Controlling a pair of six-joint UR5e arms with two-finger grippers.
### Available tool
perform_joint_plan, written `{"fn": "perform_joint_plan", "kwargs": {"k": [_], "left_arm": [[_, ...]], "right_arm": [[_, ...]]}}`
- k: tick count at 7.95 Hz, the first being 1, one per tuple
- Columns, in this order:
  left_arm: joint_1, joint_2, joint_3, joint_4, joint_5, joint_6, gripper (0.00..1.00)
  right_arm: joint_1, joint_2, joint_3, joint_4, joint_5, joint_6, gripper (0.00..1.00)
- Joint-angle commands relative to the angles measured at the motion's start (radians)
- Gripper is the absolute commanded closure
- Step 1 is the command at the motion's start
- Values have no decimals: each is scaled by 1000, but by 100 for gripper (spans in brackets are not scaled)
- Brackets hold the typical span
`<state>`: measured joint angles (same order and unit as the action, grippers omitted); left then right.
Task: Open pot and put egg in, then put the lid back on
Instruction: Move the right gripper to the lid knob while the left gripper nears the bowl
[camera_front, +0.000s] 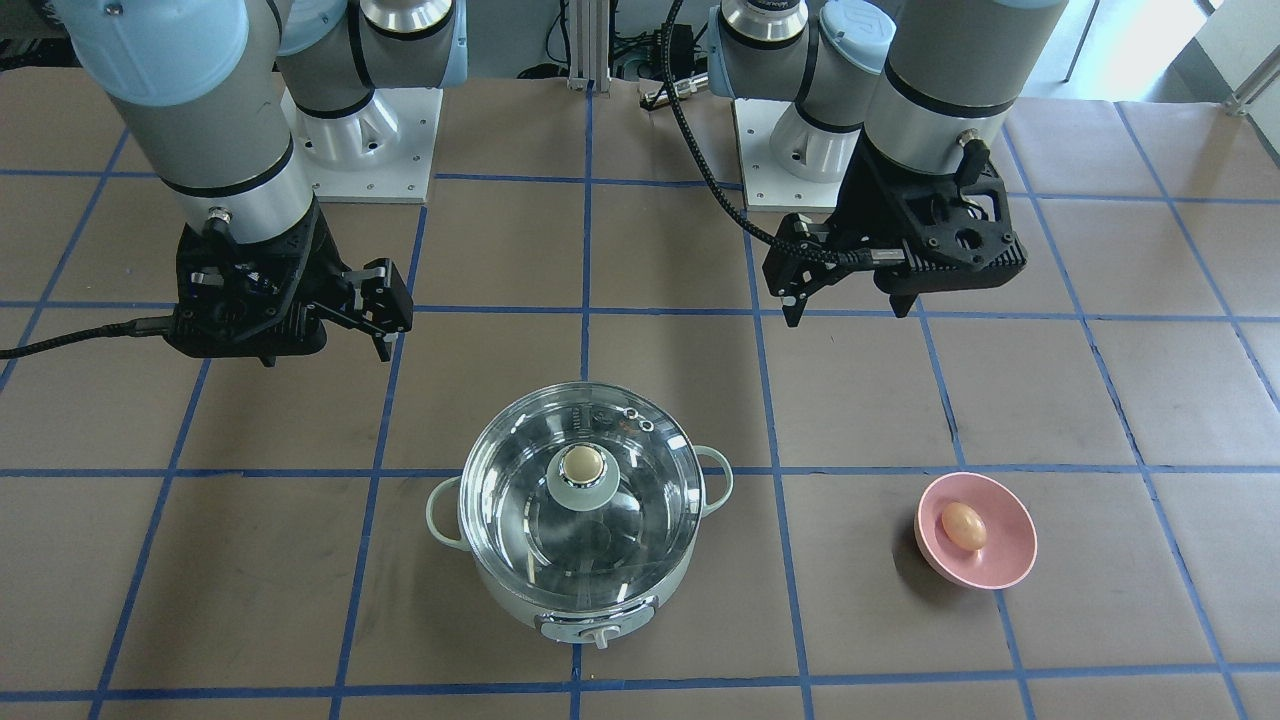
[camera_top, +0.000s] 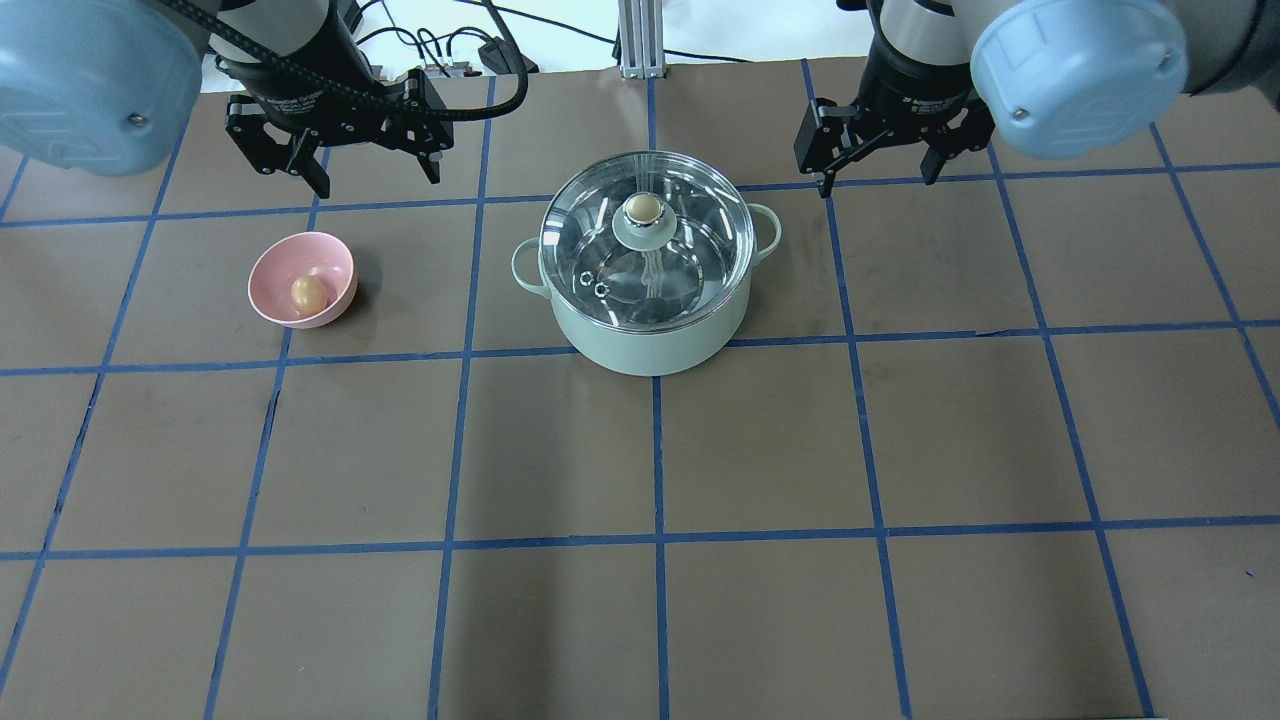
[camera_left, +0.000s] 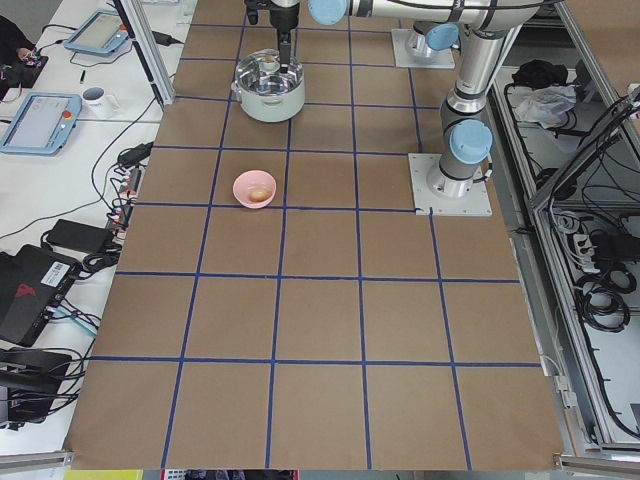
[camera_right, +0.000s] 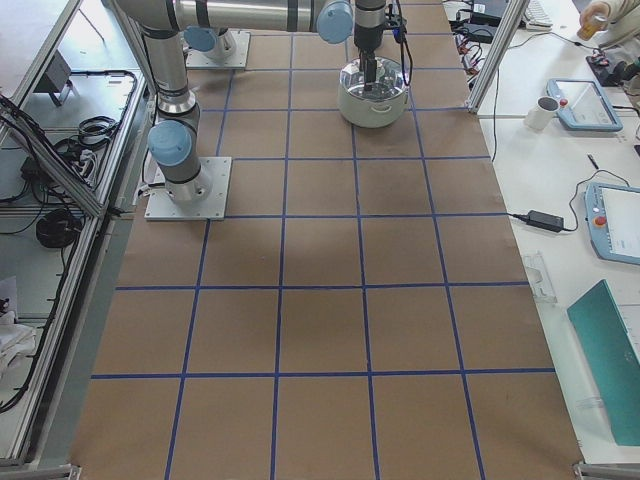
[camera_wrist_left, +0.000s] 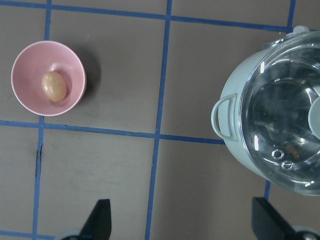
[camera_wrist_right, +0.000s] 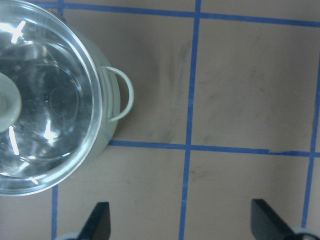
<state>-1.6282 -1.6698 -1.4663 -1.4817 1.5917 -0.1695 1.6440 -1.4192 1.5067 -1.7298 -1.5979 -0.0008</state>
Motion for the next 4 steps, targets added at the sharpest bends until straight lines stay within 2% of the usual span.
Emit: {"fn": "perform_joint_plan", "kwargs": {"k": [1,3,4], "left_arm": [[51,-57,-3,98,-12,19,0],[135,-97,-3,104,-16,138,0],[177,-119,-5,139,-13,165,0]], "right_arm": [[75,41,-80,-55,62,121,0],[198,153,-123,-155,46,255,0],[221,192,-123,-257,52,289,0]]}}
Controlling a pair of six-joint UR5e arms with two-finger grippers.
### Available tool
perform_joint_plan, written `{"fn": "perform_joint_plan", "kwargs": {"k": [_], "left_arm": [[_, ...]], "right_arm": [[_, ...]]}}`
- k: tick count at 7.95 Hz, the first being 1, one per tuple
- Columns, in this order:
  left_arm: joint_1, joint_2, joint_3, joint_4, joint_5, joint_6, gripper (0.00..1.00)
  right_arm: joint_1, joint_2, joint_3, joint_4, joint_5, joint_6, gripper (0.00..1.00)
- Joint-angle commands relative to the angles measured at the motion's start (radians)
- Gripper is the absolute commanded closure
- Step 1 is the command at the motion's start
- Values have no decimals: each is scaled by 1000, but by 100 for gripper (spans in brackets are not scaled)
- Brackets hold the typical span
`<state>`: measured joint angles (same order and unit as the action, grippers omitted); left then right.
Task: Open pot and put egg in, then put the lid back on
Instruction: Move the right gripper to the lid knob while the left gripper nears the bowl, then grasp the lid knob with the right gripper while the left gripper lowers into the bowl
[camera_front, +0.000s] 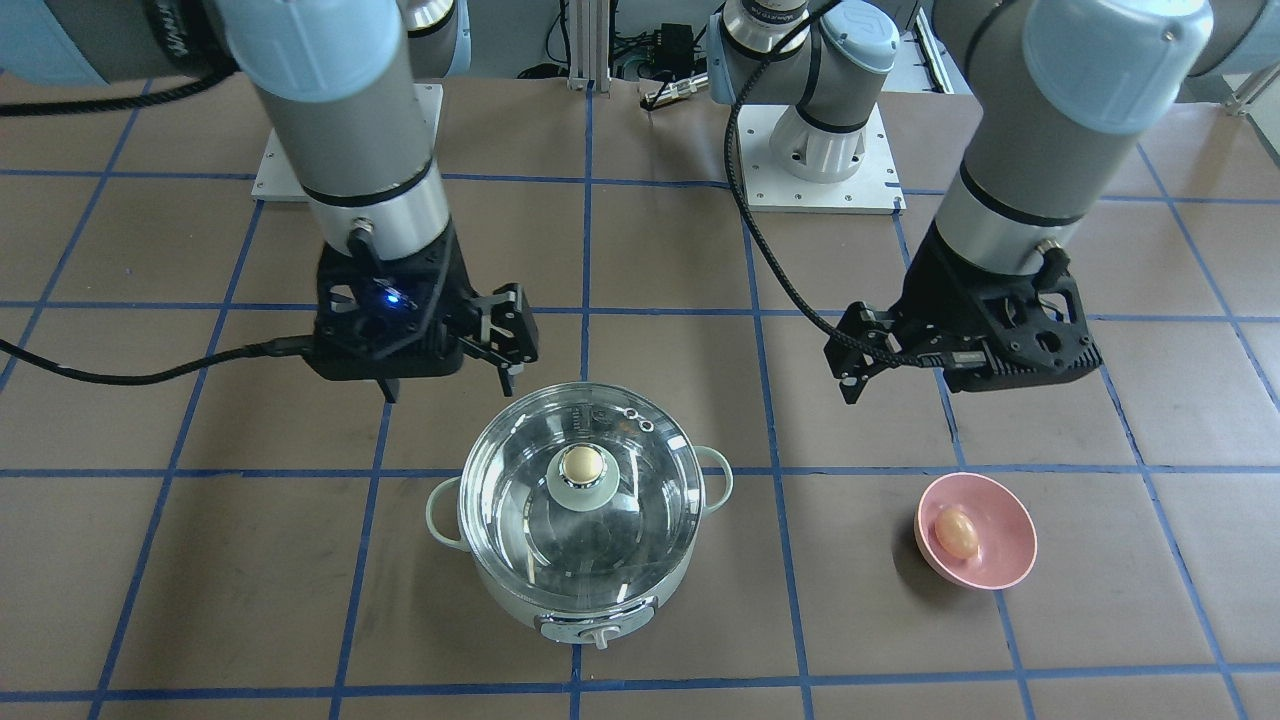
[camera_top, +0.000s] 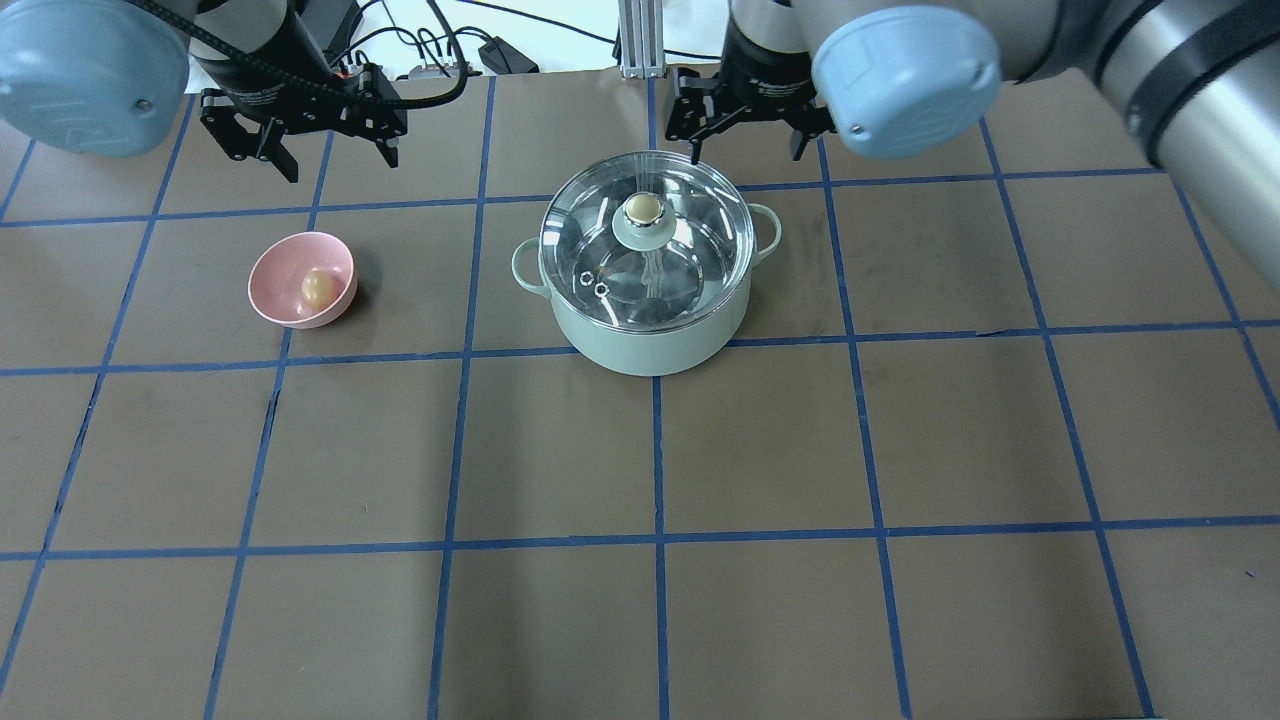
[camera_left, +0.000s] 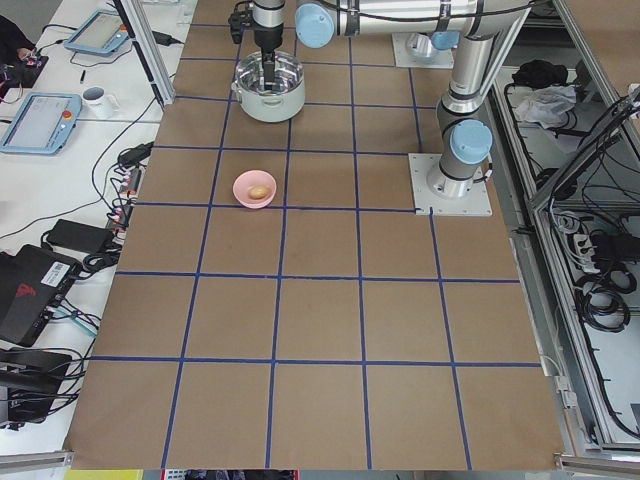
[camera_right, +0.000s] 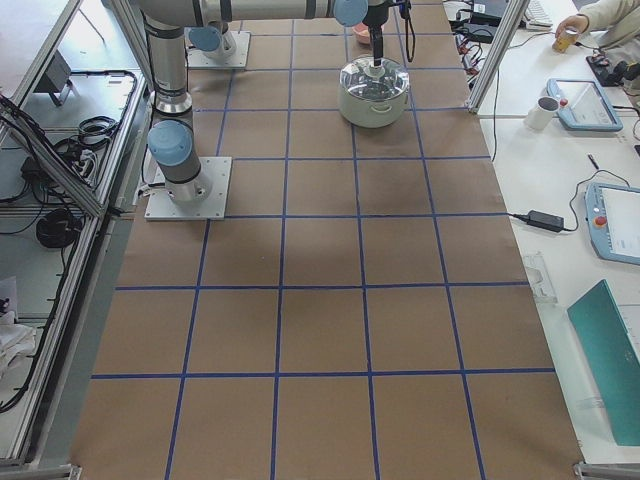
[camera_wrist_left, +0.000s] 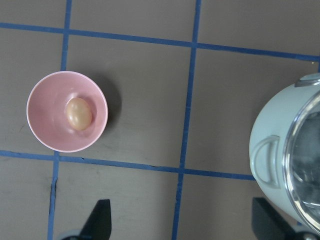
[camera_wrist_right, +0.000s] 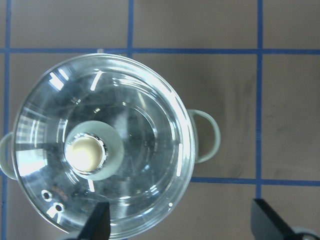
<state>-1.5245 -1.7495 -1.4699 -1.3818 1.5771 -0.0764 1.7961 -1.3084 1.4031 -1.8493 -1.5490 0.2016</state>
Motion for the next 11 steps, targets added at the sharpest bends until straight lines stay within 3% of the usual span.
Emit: {"fn": "perform_joint_plan", "kwargs": {"k": [1,6,11], "left_arm": [[116,-62,-1,44,9,128,0],[202,-241,-42,288,9,266,0],[242,-286,-128,305,11,446,0]], "right_arm": [[69,101,-22,-148,12,97,0],[78,207,-42,-176,12,122,0],[97,216,-44,-176,36,121,4]]}}
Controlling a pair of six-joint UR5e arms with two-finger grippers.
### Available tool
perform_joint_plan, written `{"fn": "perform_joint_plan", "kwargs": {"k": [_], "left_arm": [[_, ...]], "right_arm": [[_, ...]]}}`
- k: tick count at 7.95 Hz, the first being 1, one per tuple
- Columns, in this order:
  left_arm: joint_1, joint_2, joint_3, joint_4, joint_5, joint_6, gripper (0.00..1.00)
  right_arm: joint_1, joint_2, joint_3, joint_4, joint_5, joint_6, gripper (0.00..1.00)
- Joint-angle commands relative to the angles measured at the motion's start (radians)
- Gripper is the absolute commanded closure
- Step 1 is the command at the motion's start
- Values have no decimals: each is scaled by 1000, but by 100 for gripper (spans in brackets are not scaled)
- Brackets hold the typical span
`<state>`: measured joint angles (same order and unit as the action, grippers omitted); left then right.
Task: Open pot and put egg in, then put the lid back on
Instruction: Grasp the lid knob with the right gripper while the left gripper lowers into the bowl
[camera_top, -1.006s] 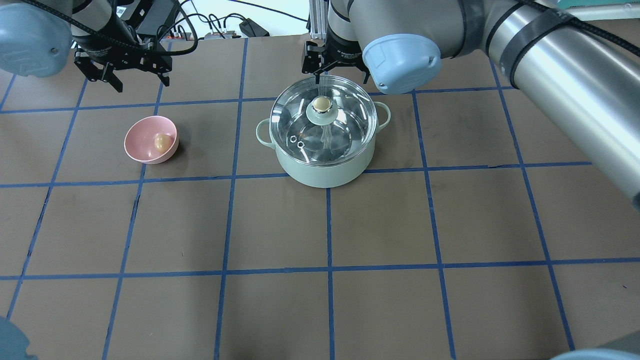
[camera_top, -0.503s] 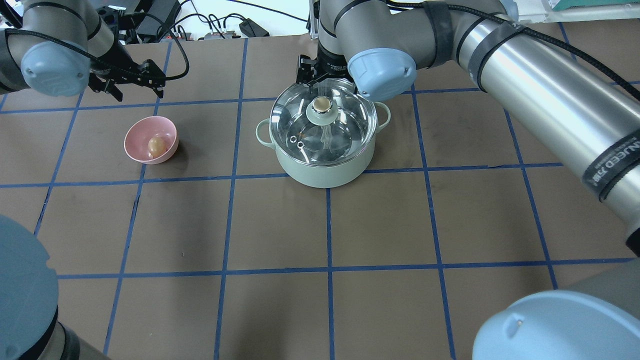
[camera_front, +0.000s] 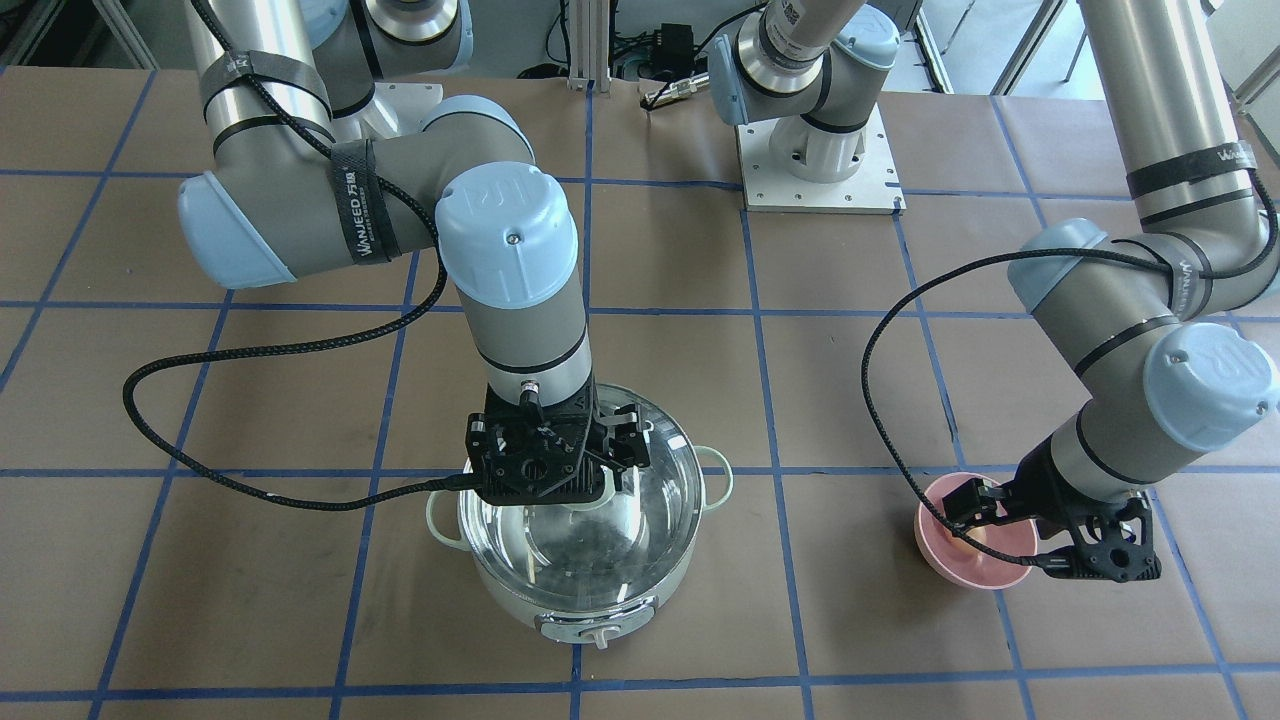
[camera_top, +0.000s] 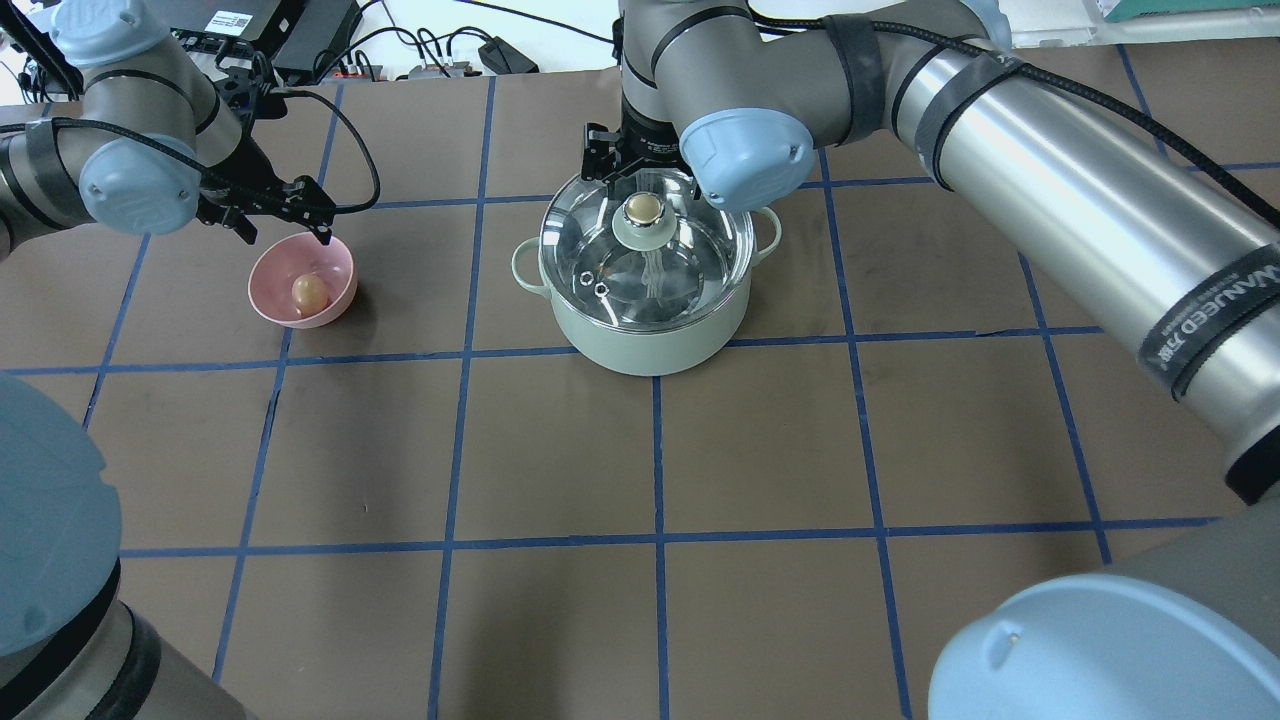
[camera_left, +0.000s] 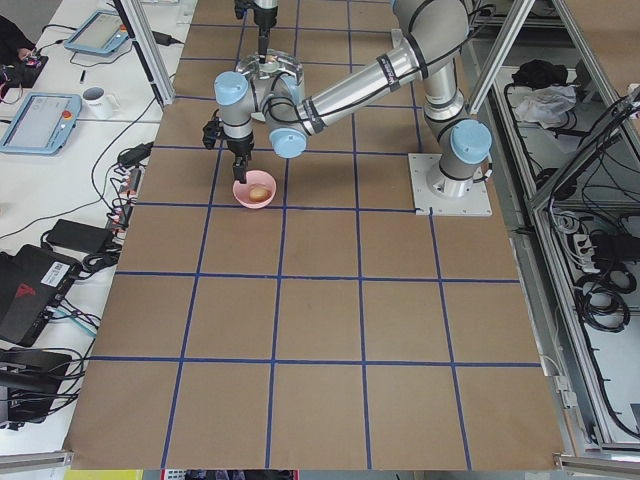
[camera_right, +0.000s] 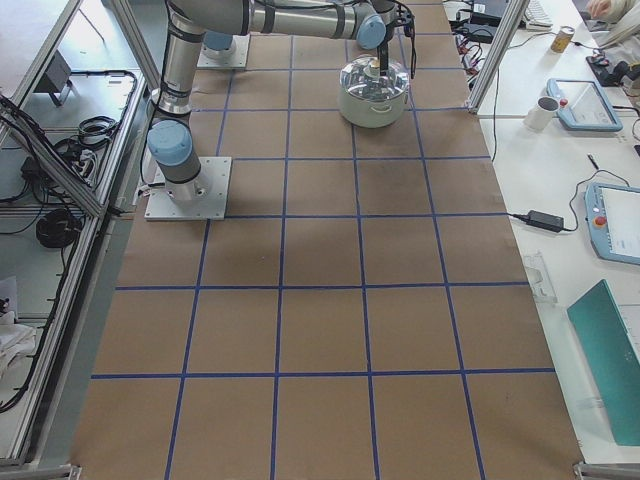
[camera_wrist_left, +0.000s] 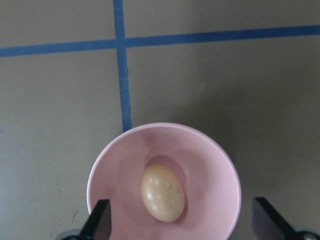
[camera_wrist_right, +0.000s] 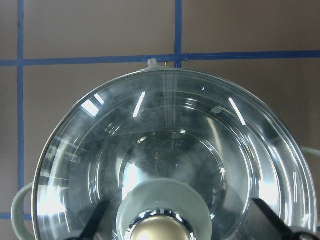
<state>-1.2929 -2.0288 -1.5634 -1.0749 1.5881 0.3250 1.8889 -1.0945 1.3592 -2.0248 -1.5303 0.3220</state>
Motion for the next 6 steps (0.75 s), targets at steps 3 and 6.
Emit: {"fn": "perform_joint_plan", "kwargs": {"k": [3,6], "left_arm": [[14,-25,-49,-7,0,55,0],[14,-36,-47,-5,3,55,0]], "right_arm": [[4,19,0,0,19,-15,35],[4,18,-2,3,47,-15,100]]}}
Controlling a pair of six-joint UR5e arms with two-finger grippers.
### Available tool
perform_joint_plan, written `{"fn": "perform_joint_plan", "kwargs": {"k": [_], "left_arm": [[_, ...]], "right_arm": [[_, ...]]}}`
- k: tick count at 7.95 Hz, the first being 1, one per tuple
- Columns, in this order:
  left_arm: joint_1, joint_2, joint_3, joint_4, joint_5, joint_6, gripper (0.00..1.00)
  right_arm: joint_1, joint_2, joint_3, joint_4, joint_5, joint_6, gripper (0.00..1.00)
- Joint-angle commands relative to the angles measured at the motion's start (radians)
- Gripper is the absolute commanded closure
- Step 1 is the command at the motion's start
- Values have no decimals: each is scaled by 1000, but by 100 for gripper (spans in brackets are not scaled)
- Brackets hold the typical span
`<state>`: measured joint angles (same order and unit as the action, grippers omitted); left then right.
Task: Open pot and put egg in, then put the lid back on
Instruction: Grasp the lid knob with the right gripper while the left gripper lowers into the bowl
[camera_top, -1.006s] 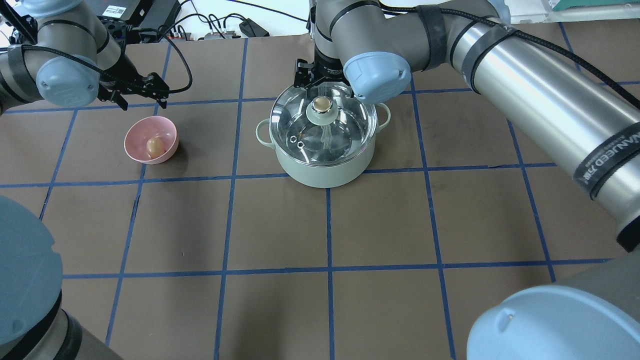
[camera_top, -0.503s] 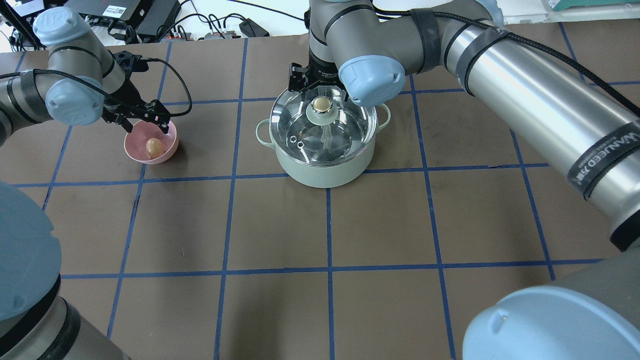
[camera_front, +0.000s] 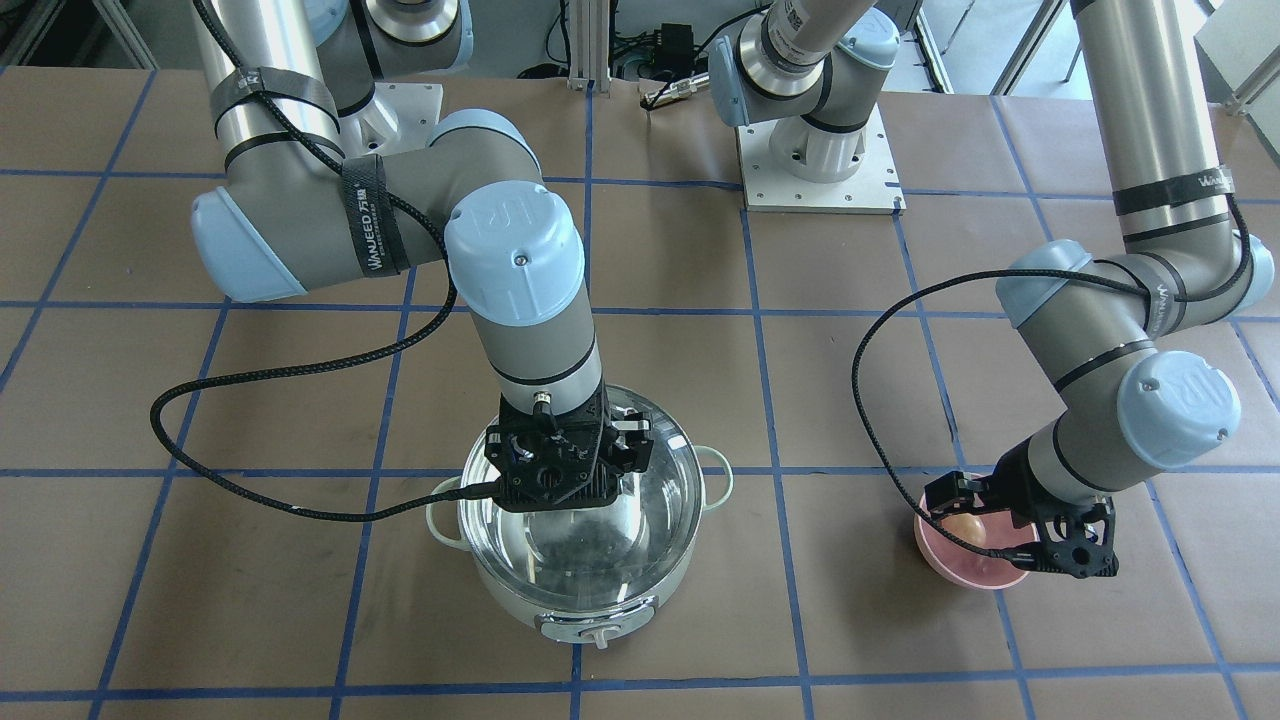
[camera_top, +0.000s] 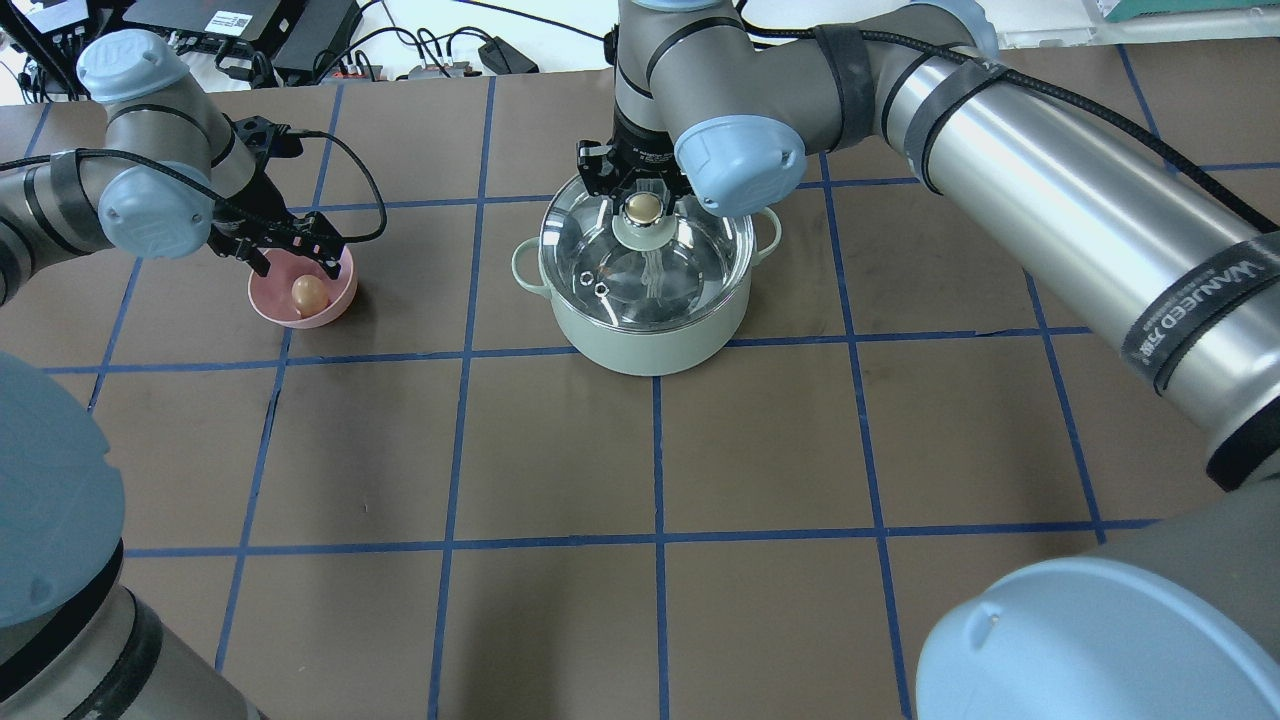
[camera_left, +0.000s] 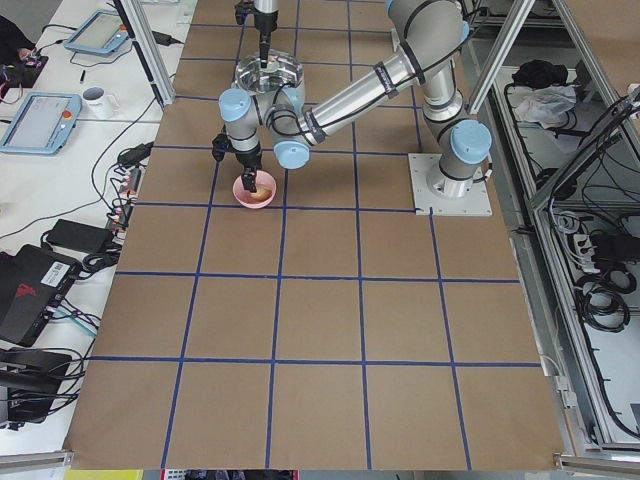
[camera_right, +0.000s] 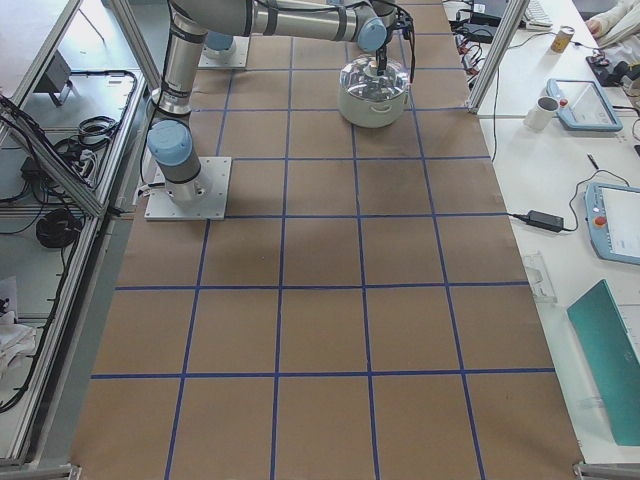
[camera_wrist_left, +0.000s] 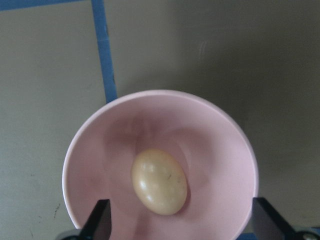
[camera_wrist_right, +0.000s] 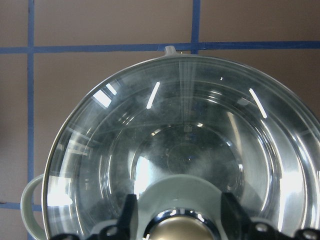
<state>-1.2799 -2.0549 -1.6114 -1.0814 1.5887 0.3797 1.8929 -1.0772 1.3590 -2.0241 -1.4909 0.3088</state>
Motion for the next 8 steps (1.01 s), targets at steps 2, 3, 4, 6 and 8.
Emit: {"fn": "perform_joint_plan", "kwargs": {"k": [2,3,4,6,8], "left_arm": [[2,-16,4,1,4,1,0],[4,-16,7,1,4,1,0],[19,-22,10,1,7,2,0],[31,-34,11,1,8,2,0],[31,-42,10,1,1,-1,0]], "right_arm": [[0,-12,-1,13,8,-3,100],[0,-35,-3,28,6,-19,100],[-1,-61,-6,59,6,-26,100],[-18,-128,-17,143,3,-68,100],[-85,-179,-15,232,1,-135,100]]}}
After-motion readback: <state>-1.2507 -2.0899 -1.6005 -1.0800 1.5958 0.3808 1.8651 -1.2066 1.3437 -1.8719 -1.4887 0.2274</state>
